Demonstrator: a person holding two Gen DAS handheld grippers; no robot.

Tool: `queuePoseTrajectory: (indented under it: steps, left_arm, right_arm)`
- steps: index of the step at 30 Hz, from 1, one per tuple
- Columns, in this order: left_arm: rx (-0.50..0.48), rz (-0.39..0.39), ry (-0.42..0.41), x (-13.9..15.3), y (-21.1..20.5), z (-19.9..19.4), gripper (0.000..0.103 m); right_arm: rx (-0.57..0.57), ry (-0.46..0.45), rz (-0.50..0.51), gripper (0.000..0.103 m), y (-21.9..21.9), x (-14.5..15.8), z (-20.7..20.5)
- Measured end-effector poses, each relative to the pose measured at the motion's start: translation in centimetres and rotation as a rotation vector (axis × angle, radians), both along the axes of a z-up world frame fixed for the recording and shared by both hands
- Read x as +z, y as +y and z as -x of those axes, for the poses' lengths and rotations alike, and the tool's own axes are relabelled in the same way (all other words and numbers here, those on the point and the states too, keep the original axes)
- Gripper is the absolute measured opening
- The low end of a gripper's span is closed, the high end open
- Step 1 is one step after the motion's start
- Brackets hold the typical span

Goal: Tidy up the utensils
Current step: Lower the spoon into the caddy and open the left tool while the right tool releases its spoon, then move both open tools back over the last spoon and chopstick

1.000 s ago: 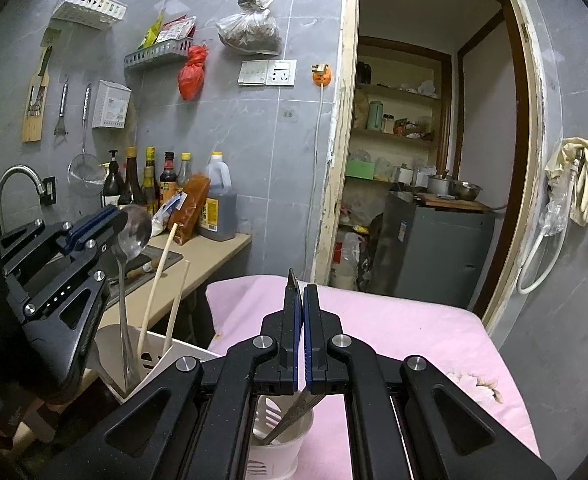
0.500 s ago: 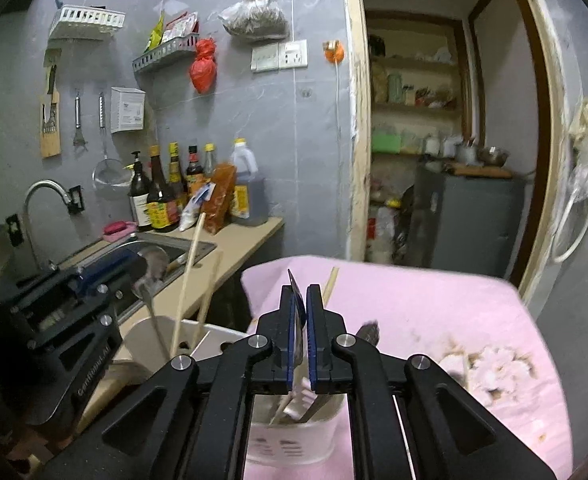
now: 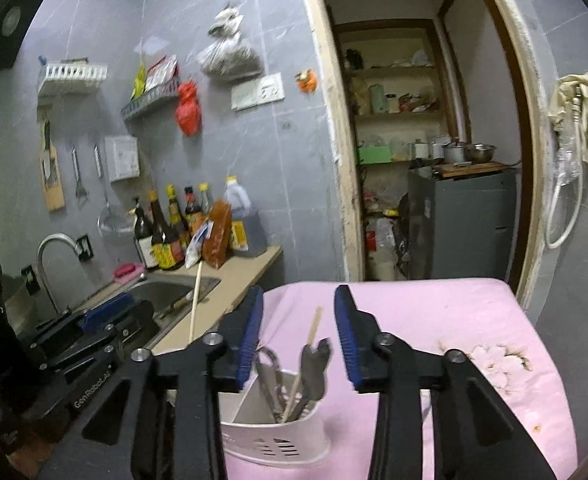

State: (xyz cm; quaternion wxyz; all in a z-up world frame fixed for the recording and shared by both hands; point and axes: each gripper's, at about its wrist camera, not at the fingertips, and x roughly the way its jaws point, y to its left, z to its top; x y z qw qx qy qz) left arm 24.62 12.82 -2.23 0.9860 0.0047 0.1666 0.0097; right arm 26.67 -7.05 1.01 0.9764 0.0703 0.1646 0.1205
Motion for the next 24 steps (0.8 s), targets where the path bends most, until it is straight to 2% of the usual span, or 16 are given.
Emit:
queuePoseTrajectory:
  steps: [1,3,4,9,15,21,24]
  left_arm:
    - [-0.001,0.009,-0.001,0.3,-0.1,0.1,0.027]
    - [-0.007,0.028,-0.005,1.0,-0.3,0.3,0.034]
    - [-0.007,0.034,-0.007,1.2,-0.4,0.4,0.036]
    - [-0.014,0.060,-0.028,2.3,-1.8,0.9,0.062]
    - [-0.013,0.061,-0.069,3.1,-4.5,1.6,0.087]
    - [-0.021,0.072,-0.110,3.6,-7.7,2.1,0.095]
    - [-0.023,0.084,-0.118,3.5,-9.3,2.1,0.096]
  right_arm:
    - [-0.010,-0.004,-0.005,0.040,-0.4,0.2,0.2]
    - [-0.042,-0.020,-0.019,0.053,-1.7,0.8,0.7]
    - [-0.053,-0.025,-0.023,0.055,-2.2,1.1,0.9]
    - [-0.124,-0.057,-0.032,0.076,-5.3,2.2,2.0]
    - [-0.197,-0.098,-0.017,0.093,-8.8,3.2,3.3]
    - [-0.232,-0.114,0.032,0.100,-11.8,3.6,4.1]
    - [-0.236,-0.107,0.052,0.100,-13.7,3.4,4.3]
